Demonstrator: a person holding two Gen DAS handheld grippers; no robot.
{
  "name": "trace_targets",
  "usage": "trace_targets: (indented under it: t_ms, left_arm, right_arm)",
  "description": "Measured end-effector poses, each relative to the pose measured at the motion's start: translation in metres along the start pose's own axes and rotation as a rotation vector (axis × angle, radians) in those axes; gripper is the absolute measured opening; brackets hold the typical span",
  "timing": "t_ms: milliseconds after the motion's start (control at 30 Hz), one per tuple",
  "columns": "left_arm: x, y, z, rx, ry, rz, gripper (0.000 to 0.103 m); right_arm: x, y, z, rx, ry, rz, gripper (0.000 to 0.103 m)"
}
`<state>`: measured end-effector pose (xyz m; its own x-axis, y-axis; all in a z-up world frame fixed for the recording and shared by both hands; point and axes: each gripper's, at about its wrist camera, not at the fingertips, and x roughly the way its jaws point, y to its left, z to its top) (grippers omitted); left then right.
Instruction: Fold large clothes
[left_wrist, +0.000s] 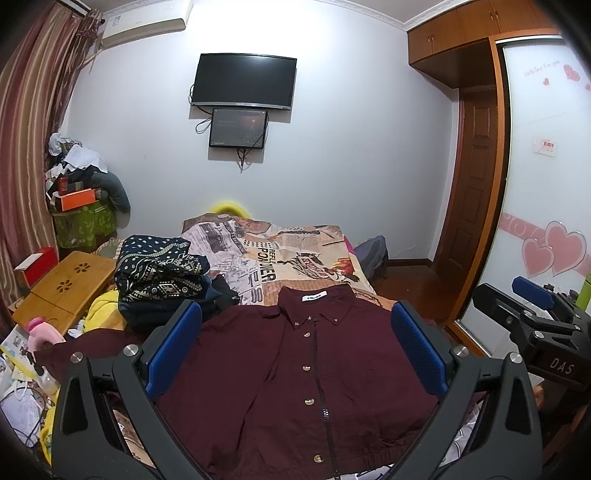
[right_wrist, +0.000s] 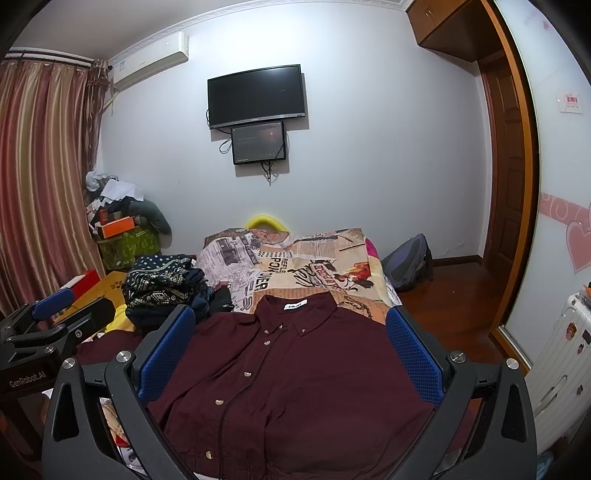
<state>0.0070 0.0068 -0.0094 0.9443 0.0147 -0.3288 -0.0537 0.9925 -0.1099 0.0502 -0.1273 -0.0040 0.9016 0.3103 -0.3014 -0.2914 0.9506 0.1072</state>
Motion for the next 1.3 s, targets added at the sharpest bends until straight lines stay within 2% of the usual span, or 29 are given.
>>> trace_targets:
  t_ms: [1300]
  left_arm:
    - [0.0008, 0.0006, 0.0008, 0.002, 0.004, 0.005, 0.103]
  right_arm:
    - [0.0005, -0.0026, 0.003, 0.002, 0.007, 0.001, 0.103]
